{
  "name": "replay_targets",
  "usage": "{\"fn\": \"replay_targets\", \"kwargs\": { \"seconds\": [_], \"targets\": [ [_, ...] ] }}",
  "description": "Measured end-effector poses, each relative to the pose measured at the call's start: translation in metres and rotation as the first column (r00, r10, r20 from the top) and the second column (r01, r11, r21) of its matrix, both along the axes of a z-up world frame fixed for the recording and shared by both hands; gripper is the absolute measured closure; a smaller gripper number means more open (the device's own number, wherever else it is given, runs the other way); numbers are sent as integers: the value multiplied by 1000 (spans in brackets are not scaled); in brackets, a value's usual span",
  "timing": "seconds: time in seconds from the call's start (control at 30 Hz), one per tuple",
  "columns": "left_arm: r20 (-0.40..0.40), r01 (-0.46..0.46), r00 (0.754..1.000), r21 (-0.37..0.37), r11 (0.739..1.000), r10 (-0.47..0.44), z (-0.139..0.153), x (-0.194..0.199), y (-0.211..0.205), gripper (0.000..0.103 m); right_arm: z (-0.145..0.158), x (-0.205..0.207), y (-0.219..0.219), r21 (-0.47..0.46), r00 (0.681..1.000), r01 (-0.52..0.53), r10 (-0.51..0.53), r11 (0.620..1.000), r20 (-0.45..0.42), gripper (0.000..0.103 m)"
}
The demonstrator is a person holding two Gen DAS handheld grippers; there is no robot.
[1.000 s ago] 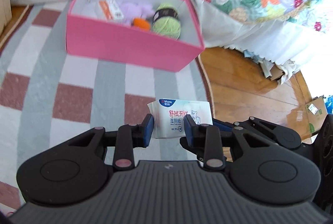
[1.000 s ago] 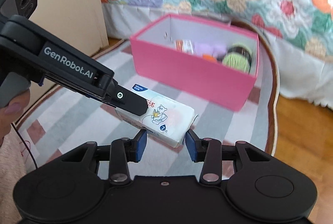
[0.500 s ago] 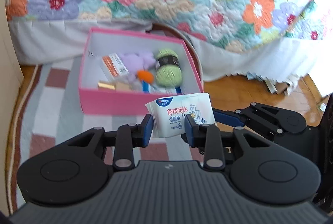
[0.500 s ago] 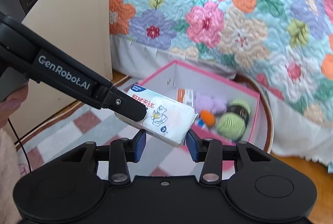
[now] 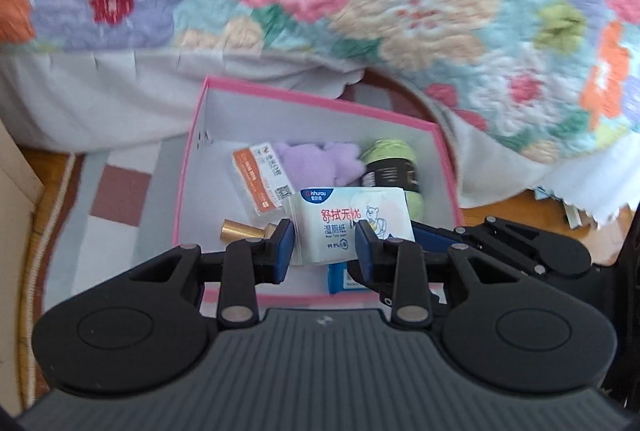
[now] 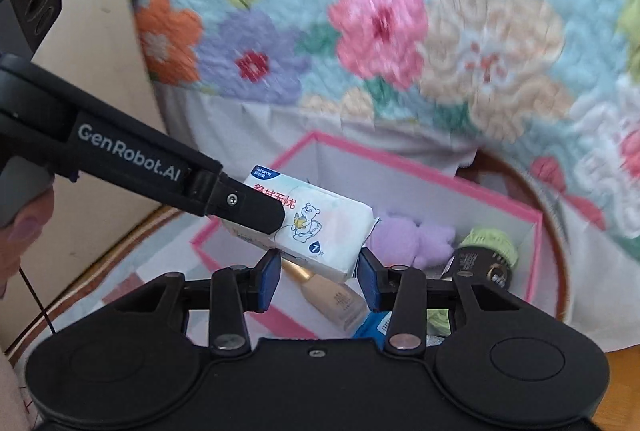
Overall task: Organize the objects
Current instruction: 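Lift the wipes pack with the left gripper over the pink box, then lower the wipes pack into the box and open the left gripper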
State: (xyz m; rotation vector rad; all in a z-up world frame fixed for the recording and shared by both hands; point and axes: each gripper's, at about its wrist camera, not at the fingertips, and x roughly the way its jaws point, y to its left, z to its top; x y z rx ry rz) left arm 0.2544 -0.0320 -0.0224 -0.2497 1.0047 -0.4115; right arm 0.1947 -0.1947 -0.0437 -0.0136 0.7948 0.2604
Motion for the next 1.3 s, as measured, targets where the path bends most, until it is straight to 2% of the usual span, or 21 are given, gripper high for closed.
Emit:
{"fn": "replay_targets", "kwargs": {
  "seconds": [0.23, 0.43, 0.6, 0.8, 1.03, 1.17, 1.3],
  "targets": [
    [-74, -35, 997, -41, 999, 32, -49, 38, -8, 72, -41, 35, -20, 39, 995, 43, -39, 998, -92, 57],
    [-111, -39, 993, 21, 999, 41, -73, 50, -17, 71, -67, 56, -28, 94, 982, 53, -35, 994, -183, 57],
    [-136, -57, 989, 33, 998, 61, -88, 59, -18, 71, -81, 63, -27, 89, 978, 62, -43, 994, -206, 57],
    [-100, -74, 992, 74, 994, 81, -88, 63, -17, 71, -82, 72, -22, 89, 979, 61, -42, 994, -198, 57],
    [-112, -80, 990, 105, 991, 92, -91, 64, -16, 72, -88, 78, -20, 89, 978, 71, -52, 993, -202, 58],
    [-100, -90, 990, 104, 990, 101, -82, 58, -11, 69, -80, 64, -25, 77, 983, 91, -77, 993, -166, 57],
    [-121, -108, 986, 91, 990, 119, -68, 50, -2, 62, -63, 42, -33, 97, 987, 122, -110, 988, -120, 56]
  ]
}}
